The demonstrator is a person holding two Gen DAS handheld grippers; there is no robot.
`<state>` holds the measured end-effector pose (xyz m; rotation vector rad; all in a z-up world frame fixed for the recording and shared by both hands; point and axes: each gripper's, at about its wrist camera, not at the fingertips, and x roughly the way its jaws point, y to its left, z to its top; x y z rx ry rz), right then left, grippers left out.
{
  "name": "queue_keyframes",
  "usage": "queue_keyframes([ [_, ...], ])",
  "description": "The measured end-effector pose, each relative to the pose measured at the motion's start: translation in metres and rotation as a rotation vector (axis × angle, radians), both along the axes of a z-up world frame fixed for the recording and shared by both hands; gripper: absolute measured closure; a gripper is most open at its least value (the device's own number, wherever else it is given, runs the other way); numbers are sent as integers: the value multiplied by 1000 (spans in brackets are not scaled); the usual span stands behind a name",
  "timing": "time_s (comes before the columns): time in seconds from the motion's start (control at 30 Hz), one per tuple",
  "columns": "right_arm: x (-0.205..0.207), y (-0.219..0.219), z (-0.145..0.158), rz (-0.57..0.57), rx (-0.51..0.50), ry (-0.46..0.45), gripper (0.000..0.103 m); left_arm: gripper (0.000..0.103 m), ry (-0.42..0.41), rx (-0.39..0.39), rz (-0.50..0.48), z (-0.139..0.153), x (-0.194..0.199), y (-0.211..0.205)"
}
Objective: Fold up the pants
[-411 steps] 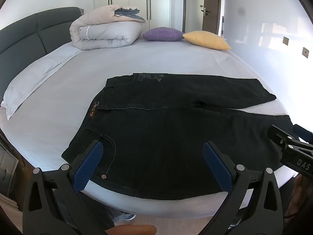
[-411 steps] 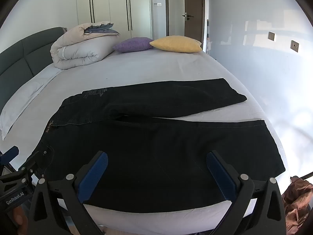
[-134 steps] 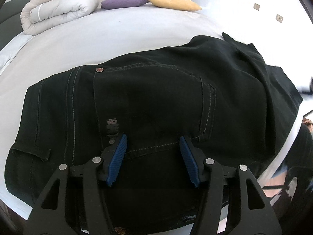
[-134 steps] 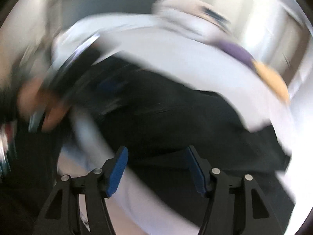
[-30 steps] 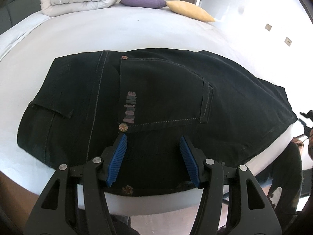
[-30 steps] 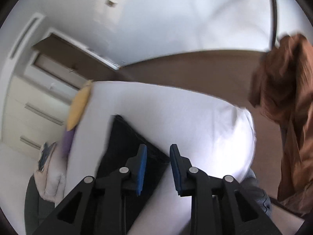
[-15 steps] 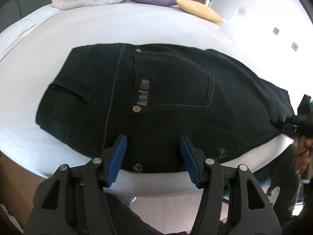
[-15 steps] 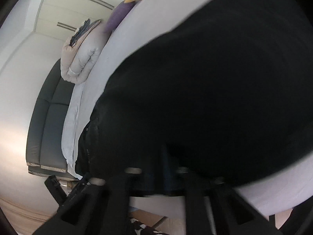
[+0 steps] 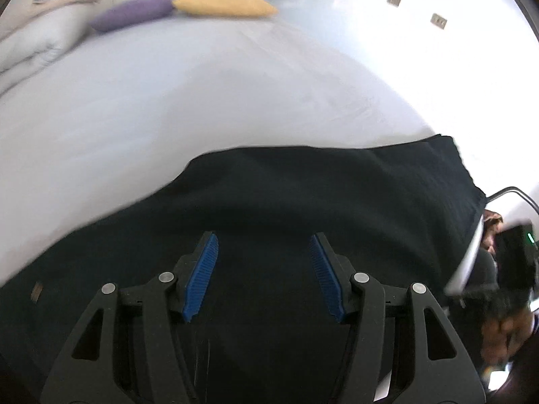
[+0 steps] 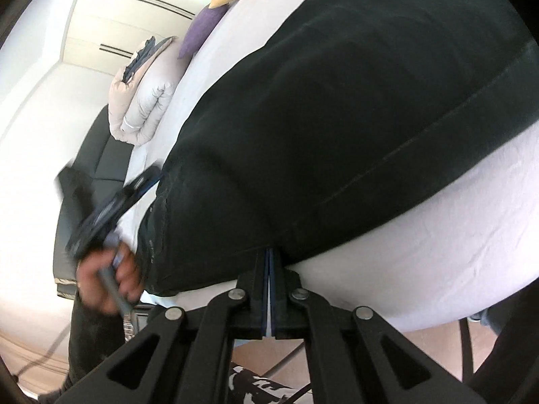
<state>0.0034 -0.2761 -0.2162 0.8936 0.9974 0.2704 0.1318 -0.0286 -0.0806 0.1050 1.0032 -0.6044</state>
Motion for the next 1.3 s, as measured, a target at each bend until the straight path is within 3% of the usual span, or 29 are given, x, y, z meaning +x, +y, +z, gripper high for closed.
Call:
queue_keyframes([
  [0.1,-1,-2,-2,2,26,-9,103,47,42,47,15,-21,33,-21],
  [0.27,-3,-6,-5,6,72,-23,103,34,-10,101,88,-28,59,-43],
  [0.37,-8,-10,1,13,39,-27,103,32,-21,108,113,-25,61,-48],
  [0.43,-11,-13,13,8,6,-45,98,32,-39,113,106,-22,53,-47],
  [0.53,-5,-20,47,2,-6,-155,93,32,-78,94,92,-10,25,-45],
  [0.6,10,-21,60,8,-26,-184,82,32,-98,63,74,-2,-1,-44],
  [0.7,36,-28,58,-13,-26,-190,81,32,-64,36,49,-12,-22,-53],
  [0.77,51,-35,46,-46,-22,-152,81,32,-34,62,47,-26,-38,-55],
  [0.8,57,-40,39,-62,-29,-133,81,32,-61,81,49,-29,-46,-56],
  [0.83,60,-47,31,-84,-40,-110,83,32,-71,84,52,-29,-50,-55],
  [0.87,61,-58,21,-105,-40,-88,97,32,-67,78,59,-29,-53,-53],
  [0.9,61,-67,15,-120,-30,-78,103,32,-60,66,68,-28,-54,-50],
  [1.0,56,-105,9,-194,3,-102,103,32,-53,58,81,-30,-49,-46],
  [1.3,57,-219,29,-437,-145,-109,103,32,-57,42,93,-28,-58,-22],
])
